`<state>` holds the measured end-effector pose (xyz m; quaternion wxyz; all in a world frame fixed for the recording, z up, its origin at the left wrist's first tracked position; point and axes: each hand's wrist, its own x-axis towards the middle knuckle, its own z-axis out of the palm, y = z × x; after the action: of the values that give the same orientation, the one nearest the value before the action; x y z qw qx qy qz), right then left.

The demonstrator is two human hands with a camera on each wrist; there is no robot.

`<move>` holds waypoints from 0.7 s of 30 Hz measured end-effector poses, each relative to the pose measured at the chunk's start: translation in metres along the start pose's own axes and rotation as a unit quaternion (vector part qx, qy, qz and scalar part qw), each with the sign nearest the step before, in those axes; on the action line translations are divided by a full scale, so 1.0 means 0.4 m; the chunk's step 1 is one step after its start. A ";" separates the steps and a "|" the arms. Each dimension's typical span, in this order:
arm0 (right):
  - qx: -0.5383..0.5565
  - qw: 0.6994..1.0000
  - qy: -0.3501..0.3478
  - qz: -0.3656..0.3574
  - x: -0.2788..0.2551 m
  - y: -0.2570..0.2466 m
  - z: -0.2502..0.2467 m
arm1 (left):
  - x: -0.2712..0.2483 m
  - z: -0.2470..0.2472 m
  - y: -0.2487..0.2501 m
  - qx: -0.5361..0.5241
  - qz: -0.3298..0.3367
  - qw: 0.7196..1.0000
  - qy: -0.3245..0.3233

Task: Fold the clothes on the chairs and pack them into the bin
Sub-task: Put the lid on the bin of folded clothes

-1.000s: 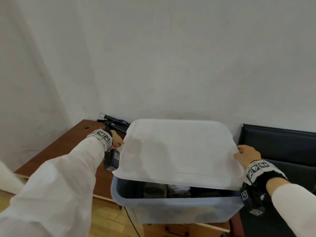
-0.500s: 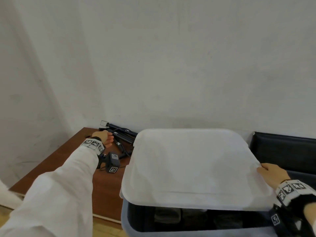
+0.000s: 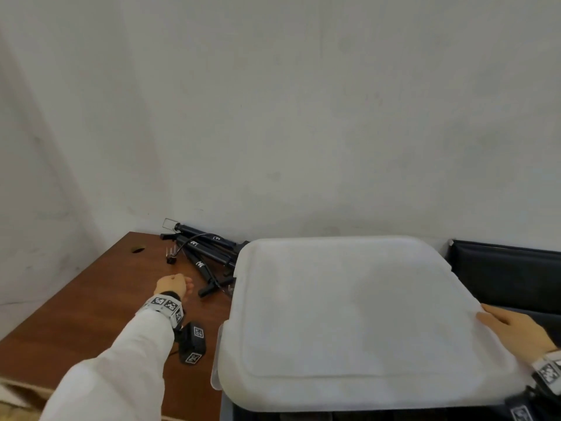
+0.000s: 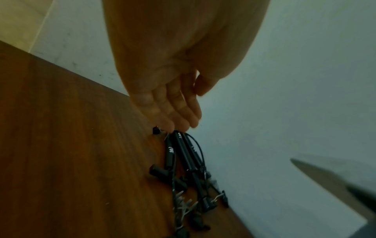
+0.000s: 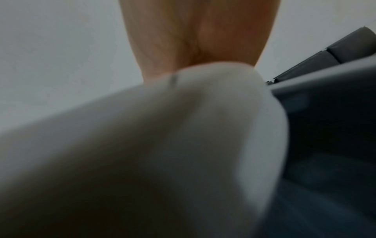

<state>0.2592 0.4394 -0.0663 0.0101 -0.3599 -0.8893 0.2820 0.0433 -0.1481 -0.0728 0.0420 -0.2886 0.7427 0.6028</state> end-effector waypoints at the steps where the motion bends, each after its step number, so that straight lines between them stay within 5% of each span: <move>1: -0.004 1.000 0.003 -0.001 -0.003 -0.007 -0.004 | -0.012 0.009 -0.016 0.032 -0.010 0.999 -0.024; 6: -0.003 1.000 0.016 -0.006 -0.024 -0.025 -0.015 | -0.089 0.039 -0.027 0.122 -0.056 0.972 -0.195; 14: 0.040 0.999 -0.028 -0.020 -0.059 -0.054 -0.046 | -0.231 0.049 0.012 0.158 -0.054 0.923 -0.345; 21: 0.035 0.998 -0.037 -0.029 -0.070 -0.029 -0.062 | -0.371 0.063 0.035 0.450 0.049 0.852 -0.264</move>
<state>0.2782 0.4269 -0.0343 -0.0017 -0.3224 -0.8889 0.3256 0.1525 -0.0674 -0.0064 0.3323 -0.0314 0.9069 0.2570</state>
